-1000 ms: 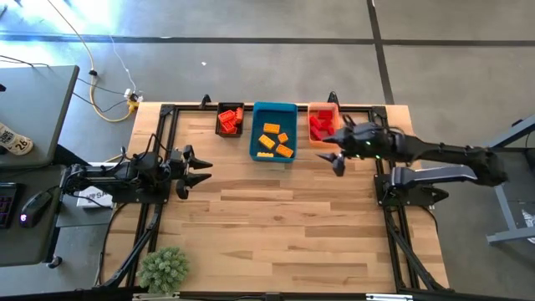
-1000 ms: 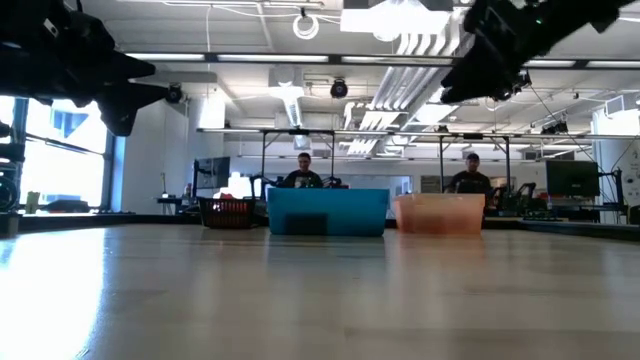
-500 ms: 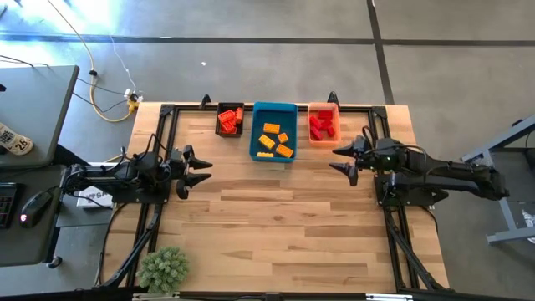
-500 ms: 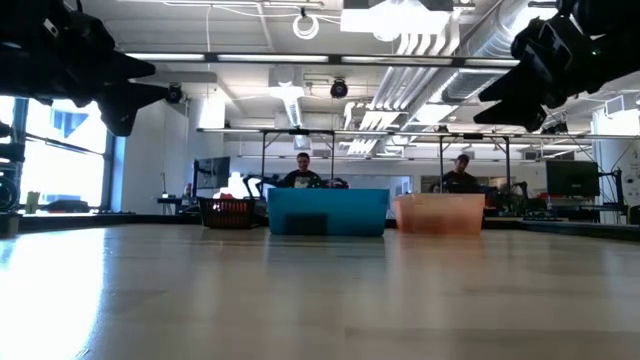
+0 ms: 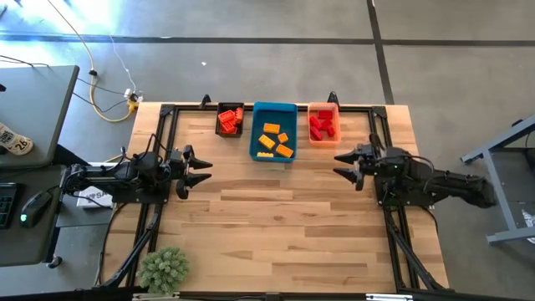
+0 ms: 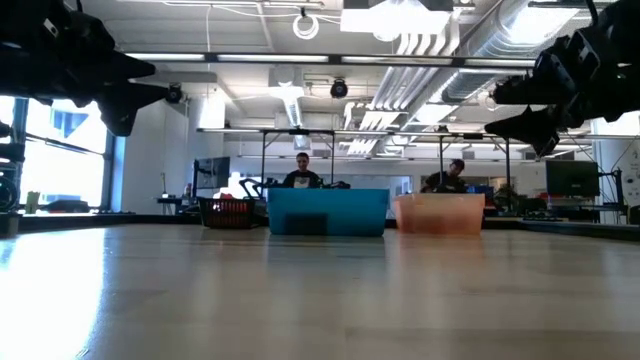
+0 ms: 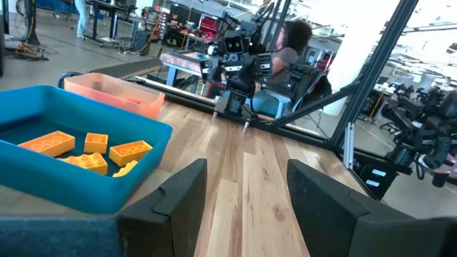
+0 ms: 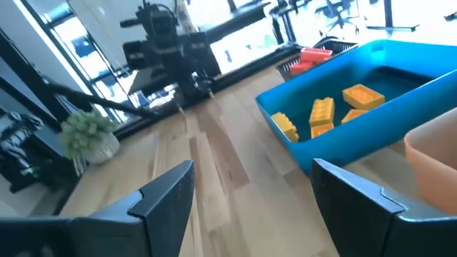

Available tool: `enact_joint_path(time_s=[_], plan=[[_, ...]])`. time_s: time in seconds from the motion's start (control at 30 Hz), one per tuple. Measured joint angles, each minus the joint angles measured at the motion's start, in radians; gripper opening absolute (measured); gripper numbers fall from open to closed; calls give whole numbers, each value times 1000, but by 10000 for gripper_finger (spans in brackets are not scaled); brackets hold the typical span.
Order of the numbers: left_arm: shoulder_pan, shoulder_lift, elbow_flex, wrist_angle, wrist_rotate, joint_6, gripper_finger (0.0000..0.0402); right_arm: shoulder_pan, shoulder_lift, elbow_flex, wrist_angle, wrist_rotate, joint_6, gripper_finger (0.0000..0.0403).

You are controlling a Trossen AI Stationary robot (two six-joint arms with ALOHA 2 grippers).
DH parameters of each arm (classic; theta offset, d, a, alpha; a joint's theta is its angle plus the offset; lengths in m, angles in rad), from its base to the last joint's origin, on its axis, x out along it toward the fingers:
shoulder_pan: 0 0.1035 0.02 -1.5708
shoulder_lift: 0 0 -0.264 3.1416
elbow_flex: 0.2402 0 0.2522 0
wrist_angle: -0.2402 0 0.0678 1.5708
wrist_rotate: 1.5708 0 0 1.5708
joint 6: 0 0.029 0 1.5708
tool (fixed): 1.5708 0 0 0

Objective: Sort & place blocks by color
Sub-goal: Return to Home Position

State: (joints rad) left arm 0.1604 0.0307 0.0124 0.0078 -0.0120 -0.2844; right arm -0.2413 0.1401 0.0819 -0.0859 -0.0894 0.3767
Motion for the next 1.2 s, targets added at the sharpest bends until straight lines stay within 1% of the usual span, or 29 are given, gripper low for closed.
enact_joint_path(time_s=[0.13,0.23,0.37,0.4,0.63,1.2], plan=[[0,0,0,0,0,0,184,0,-50,-56,72,2,20,265],[0,0,0,0,0,0,184,0,-52,-72,124,10,8,265],[0,0,0,0,0,0,184,0,-45,-71,98,82,-16,265],[0,0,0,0,0,0,184,0,-39,-71,98,86,-17,265],[0,0,0,0,0,0,184,0,-11,-71,95,85,-23,265],[0,0,0,0,0,0,184,0,-11,-70,93,85,-26,265]])
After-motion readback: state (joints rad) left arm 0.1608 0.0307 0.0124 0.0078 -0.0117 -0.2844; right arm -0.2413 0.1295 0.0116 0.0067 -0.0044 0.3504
